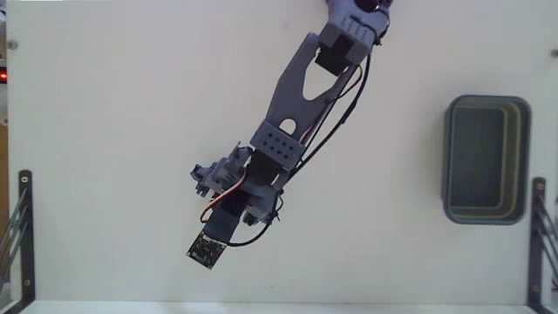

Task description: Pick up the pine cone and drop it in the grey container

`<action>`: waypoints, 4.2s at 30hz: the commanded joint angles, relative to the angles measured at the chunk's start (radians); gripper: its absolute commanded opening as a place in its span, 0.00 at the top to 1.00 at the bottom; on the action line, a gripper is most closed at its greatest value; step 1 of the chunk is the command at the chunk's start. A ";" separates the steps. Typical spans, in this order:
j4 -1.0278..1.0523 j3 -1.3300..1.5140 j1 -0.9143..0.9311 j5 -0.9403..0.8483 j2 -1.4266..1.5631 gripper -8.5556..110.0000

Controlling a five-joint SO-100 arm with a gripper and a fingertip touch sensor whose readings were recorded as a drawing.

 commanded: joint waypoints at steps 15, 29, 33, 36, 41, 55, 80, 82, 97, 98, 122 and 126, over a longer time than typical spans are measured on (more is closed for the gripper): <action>-0.041 0.021 0.000 0.003 0.060 0.01; -0.041 0.021 0.000 0.003 0.060 0.04; -0.041 0.021 0.000 0.003 0.060 0.05; -0.041 0.021 0.000 0.003 0.060 0.06; -0.041 0.021 0.000 0.003 0.060 0.07; -0.041 0.021 0.000 0.003 0.060 0.10; -0.041 0.021 0.000 0.003 0.060 0.16; -0.041 0.021 0.000 0.003 0.060 0.17; -0.041 0.021 0.000 0.003 0.060 0.20; -0.041 0.021 0.000 0.003 0.060 0.21; -0.041 0.021 0.000 0.003 0.060 0.27; -0.041 0.021 0.000 0.003 0.060 0.27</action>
